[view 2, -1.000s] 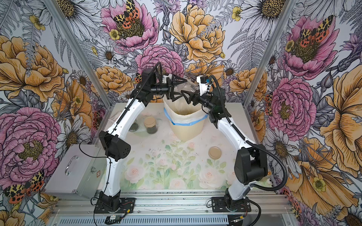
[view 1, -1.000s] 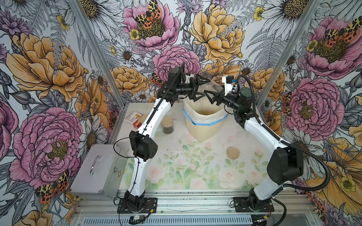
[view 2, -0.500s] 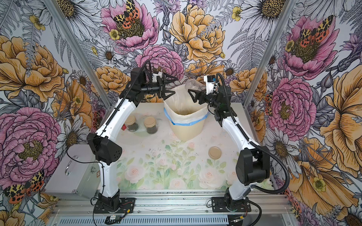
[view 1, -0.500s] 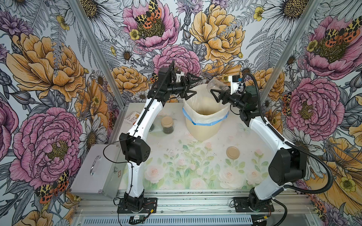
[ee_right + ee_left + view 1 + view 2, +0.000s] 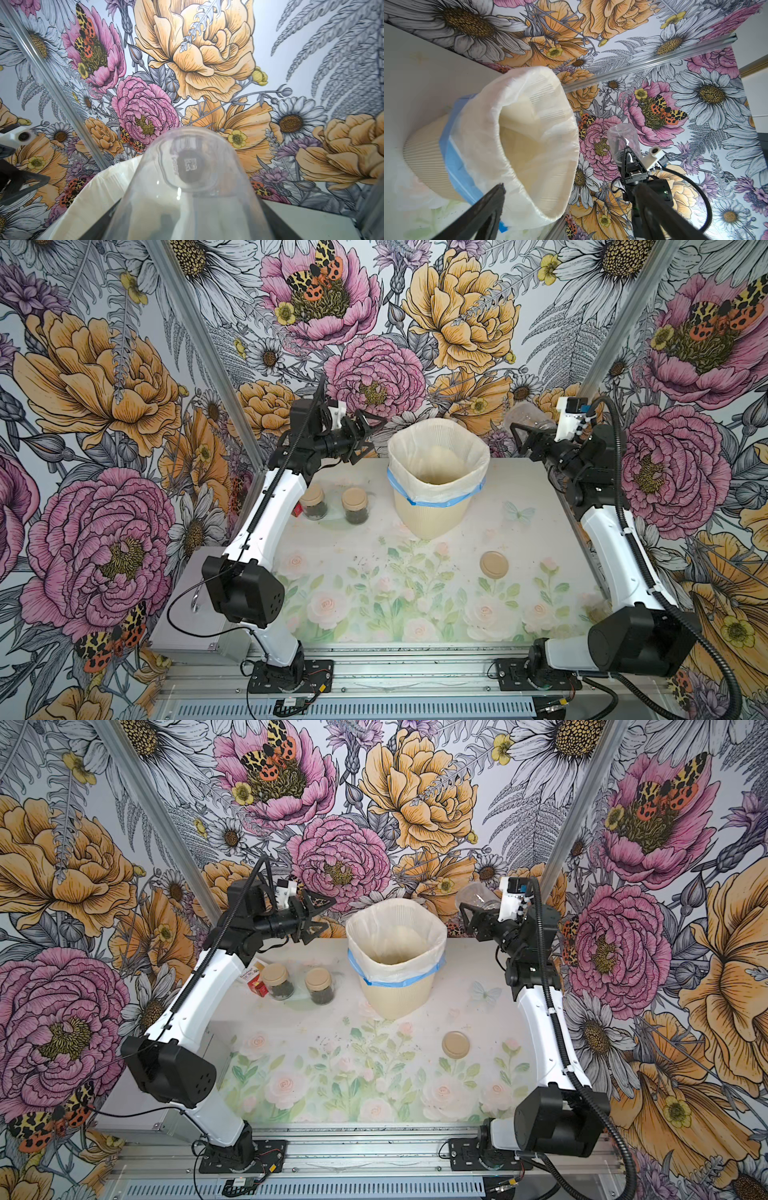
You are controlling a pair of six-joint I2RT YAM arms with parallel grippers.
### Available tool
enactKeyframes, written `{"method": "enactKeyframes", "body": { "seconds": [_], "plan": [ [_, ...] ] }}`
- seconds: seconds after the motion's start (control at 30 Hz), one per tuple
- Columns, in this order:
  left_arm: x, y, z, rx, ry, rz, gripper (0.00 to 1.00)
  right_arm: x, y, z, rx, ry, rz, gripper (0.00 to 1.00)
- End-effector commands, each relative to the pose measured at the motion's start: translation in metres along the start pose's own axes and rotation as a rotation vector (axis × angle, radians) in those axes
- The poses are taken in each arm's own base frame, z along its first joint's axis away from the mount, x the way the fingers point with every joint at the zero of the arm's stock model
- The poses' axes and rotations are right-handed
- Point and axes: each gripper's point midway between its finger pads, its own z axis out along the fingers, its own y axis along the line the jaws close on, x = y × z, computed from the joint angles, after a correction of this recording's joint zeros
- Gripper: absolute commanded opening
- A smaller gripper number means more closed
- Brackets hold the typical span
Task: Empty moldy tea leaves from jars
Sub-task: Place the jar at the center of the board.
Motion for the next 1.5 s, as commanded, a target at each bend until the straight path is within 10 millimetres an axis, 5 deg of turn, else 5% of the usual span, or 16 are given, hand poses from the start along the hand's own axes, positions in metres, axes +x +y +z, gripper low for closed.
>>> {"method": "enactKeyframes", "body": {
  "seconds": [0.0, 0.27, 0.57, 0.77, 1.03, 1.47],
  "plan": [
    [-0.002, 0.012, -0.021, -0.045, -0.068, 0.104, 0.99, 0.011, -0.019, -0.021, 0.080, 0.027, 0.000, 0.55],
    [0.019, 0.049, -0.044, -0.112, -0.067, 0.144, 0.99, 0.092, -0.066, -0.048, 0.241, 0.222, 0.067, 0.55],
    [0.068, 0.069, -0.050, -0.161, -0.011, 0.380, 0.99, 0.198, -0.109, -0.050, 0.364, 0.571, 0.221, 0.54],
    [0.082, 0.087, -0.060, -0.213, -0.017, 0.466, 0.99, 0.255, -0.132, -0.053, 0.432, 0.814, 0.296, 0.53],
    [0.096, 0.101, -0.053, -0.226, 0.025, 0.460, 0.99, 0.281, -0.148, -0.049, 0.509, 1.033, 0.296, 0.53],
    [0.101, 0.103, -0.047, -0.236, 0.038, 0.459, 0.99, 0.318, -0.148, -0.046, 0.534, 1.298, 0.233, 0.55]
  ]
}}
